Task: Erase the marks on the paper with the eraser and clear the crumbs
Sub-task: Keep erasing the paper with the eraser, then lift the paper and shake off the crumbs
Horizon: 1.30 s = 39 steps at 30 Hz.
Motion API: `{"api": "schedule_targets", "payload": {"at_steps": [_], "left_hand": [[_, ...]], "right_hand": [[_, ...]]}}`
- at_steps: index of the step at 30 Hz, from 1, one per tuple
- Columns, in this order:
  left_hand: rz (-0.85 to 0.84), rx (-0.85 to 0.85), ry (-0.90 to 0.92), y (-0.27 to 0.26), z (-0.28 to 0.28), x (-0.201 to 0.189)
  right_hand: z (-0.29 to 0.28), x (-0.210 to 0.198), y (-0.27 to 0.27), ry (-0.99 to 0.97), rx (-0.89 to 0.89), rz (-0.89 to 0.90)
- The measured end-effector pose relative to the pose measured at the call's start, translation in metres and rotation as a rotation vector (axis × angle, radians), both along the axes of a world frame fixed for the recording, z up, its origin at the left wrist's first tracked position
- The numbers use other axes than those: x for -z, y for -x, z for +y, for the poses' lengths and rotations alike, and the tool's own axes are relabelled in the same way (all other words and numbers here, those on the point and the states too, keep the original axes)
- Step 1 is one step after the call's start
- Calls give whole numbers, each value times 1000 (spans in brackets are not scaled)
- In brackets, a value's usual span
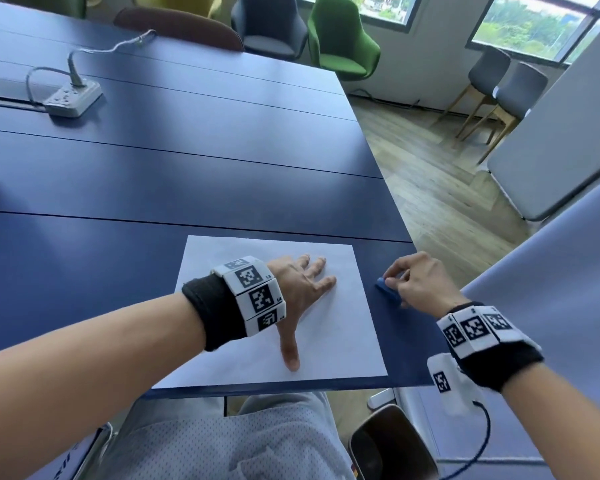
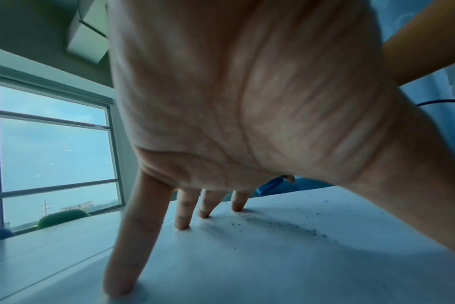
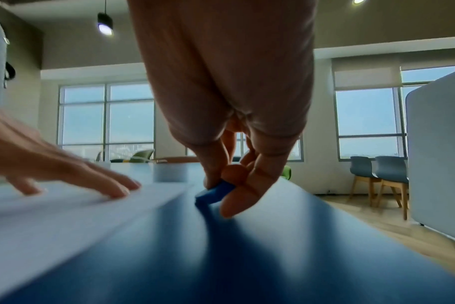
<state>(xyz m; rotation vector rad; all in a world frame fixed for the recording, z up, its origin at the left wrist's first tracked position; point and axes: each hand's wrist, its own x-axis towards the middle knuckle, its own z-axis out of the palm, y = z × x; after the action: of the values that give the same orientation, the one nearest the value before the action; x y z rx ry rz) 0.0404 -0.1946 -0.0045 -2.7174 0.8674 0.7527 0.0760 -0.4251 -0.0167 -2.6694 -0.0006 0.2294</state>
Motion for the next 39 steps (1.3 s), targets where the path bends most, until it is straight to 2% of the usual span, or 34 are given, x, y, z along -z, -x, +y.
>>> {"api": "schedule_targets", "payload": {"at_steps": [2,5,7,9,11,15,17,22,31,34,37,39], "left_hand": [[3,-20,11,1,7,-1],[4,-43,36,2,15,0],[6,-58,51,4,16,1],[5,-65,64,4,17,1],[-3,-67,67,5,17,1],[-19,-67,68,7,19,2],[-21,-66,82,7,20,3],[-35,-81,119,8,21,5],[-49,-105,137,12,29,4],[-129,-278,286,18,61,-7],[-367,-628,536,21,117,-14],[-411,-894,671,22,151,-14]], "right_hand": [[-1,7,-3,29,28,3],[5,6,3,127,19,-140],[18,3,7,89,-32,-188],[35,2,4,-8,-88,-157],[46,6,-9,-14,-157,-101],[62,8,-40,206,-274,70],[66,9,-47,225,-300,82],[66,8,-51,156,-348,26],[69,4,-50,-113,-210,-21],[65,-8,-47,-208,-196,-67],[59,-23,-41,-332,-196,-135],[56,-31,-38,-393,-202,-168]]}}
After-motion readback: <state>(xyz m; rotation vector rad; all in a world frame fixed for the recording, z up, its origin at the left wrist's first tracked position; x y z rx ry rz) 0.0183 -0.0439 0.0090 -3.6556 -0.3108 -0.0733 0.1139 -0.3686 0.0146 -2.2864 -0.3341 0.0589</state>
